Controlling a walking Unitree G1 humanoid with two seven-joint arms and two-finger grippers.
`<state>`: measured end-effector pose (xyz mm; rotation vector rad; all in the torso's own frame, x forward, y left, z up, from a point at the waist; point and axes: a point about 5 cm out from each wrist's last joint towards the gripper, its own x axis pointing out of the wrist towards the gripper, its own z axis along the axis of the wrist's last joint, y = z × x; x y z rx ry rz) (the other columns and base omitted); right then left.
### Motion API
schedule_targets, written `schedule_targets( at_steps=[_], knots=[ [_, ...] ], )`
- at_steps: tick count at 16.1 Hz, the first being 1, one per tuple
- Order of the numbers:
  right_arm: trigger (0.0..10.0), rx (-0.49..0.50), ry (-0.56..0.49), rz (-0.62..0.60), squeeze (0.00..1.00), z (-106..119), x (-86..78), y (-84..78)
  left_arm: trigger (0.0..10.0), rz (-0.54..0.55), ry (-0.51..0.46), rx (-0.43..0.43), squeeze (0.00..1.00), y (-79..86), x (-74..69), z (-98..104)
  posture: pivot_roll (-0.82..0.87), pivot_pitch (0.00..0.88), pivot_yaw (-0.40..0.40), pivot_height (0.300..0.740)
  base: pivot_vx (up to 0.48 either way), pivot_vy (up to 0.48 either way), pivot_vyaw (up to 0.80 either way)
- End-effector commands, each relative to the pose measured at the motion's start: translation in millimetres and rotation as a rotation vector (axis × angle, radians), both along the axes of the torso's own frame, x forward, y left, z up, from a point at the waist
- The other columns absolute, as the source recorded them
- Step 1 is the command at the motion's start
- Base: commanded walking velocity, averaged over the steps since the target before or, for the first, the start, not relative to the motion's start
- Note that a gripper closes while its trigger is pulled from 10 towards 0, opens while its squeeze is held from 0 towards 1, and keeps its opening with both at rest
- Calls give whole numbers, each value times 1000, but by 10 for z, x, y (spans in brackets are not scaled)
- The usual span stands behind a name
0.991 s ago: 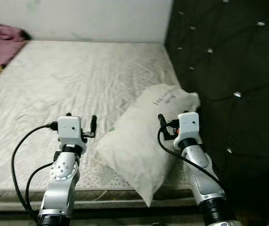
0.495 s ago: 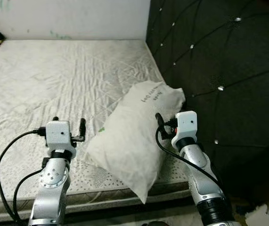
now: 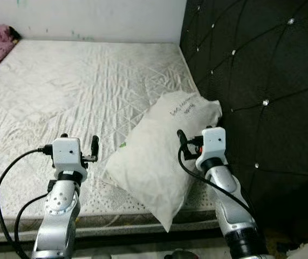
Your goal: Clean up the room
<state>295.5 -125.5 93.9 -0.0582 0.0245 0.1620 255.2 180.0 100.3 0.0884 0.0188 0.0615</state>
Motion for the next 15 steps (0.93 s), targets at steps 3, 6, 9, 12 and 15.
schedule_targets(
  at_steps=[3, 6, 9, 12, 15],
  knots=[
    [10000, 0, -5, 5, 0, 33, 8, -16, 10000, -3, 4, -3, 0, -10, 1, 9, 53, 53, -21, 651, 0, 0, 0],
    [10000, -3, -6, 11, 0, 37, 15, -12, 10000, -3, 4, -5, 0, -18, 13, 12, 52, 53, -23, 616, 0, 0, 0],
    [10000, -22, -7, 12, 0, 32, 18, -8, 10000, 7, 1, -9, 0, -15, 19, 15, 52, 52, -24, 611, 0, 0, 0],
    [10000, -28, -13, -7, 0, 37, 27, -24, 10000, 13, 1, -11, 0, -11, 24, 16, 51, 52, -25, 611, 0, 0, 0],
    [10000, -65, -23, 39, 0, 33, 38, 27, 10000, 17, 1, -12, 0, -9, 20, 14, 56, 47, -28, 611, 0, 0, 0]
  ],
)
